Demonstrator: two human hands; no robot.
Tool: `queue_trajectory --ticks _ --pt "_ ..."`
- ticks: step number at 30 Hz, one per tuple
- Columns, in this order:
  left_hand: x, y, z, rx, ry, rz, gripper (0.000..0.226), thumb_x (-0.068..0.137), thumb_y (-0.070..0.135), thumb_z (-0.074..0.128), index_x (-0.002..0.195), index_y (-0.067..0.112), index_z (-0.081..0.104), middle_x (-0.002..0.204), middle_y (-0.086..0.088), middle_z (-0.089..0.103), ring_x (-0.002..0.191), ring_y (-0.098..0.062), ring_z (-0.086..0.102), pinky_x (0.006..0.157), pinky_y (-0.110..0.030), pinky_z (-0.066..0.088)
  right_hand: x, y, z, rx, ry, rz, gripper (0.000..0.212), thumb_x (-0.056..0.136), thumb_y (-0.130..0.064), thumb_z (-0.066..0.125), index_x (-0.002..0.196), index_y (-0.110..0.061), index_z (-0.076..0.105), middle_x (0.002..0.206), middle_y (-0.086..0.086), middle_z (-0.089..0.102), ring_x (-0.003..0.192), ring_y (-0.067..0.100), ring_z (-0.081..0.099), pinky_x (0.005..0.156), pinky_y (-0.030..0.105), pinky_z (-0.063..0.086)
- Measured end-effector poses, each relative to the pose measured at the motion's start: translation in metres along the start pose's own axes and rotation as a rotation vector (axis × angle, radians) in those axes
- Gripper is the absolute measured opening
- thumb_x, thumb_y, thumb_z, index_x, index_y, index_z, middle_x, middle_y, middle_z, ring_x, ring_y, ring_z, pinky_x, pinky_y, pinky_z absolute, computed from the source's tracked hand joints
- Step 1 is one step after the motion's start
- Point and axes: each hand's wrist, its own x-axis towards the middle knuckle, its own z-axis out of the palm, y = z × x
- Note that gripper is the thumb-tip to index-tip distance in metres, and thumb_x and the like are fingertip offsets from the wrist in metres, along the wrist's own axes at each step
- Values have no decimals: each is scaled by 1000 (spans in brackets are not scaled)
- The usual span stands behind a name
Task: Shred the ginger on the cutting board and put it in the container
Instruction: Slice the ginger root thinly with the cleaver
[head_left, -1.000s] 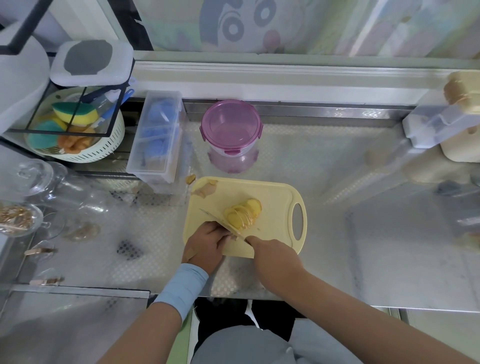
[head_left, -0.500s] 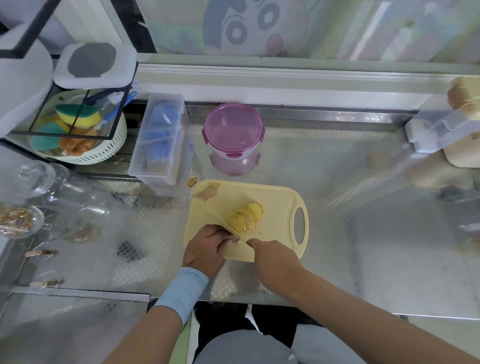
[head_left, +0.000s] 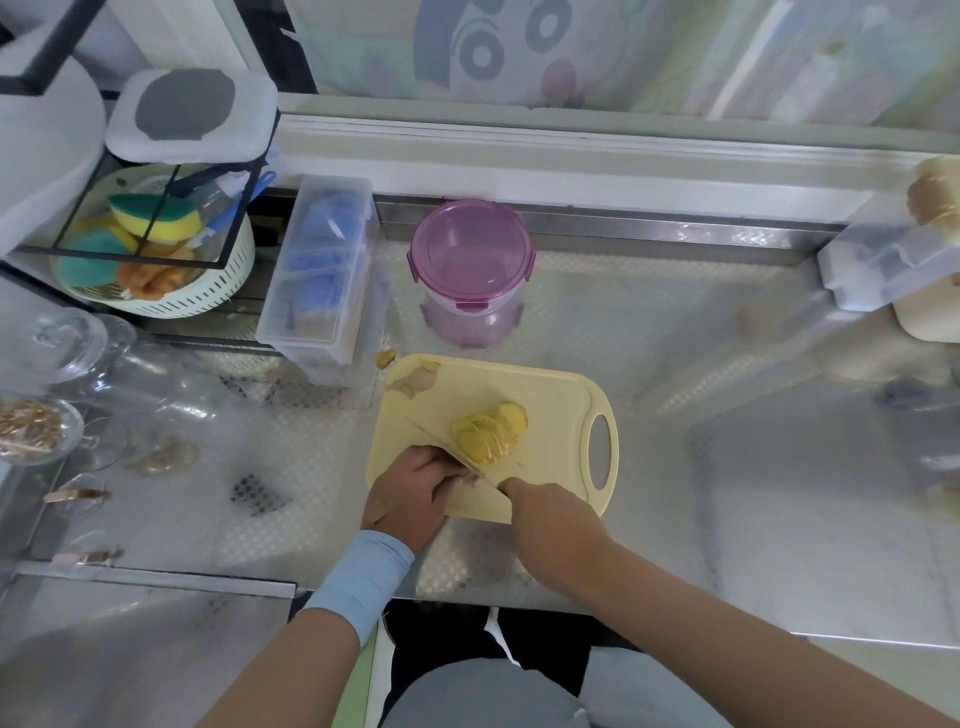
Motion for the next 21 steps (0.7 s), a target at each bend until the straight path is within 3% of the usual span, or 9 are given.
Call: queue_trajectory --ticks 4,9,15,21 --pt "0 5 -1 -10 20 10 22 85 25 56 85 18 76 94 2 69 92 -12 54 84 -8 34 5 1 1 -22 0 8 53 89 3 41 138 -17 45 79 3 49 68 24 53 58 35 43" --pt "-1 2 0 -8 -22 13 23 88 25 54 88 20 76 95 7 69 91 -13 57 80 -16 42 28 -12 1 -32 13 7 36 92 -1 42 126 -11 49 75 0 41 71 25 52 61 36 43" --pt "-1 1 -1 -11 -25 -8 23 88 28 55 88 19 76 95 7 68 93 -9 55 86 -3 31 27 0 5 -33 -23 35 28 90 1 45 116 -9 43 75 4 47 60 19 46 48 33 35" --pt "-1 0 0 0 -56 -23 24 90 29 54 90 20 76 96 10 68 94 -8 55 85 -4 32 43 1 4 24 -32 29 23 97 -10 48 120 -11 44 90 5 55 77 24 55 63 38 47"
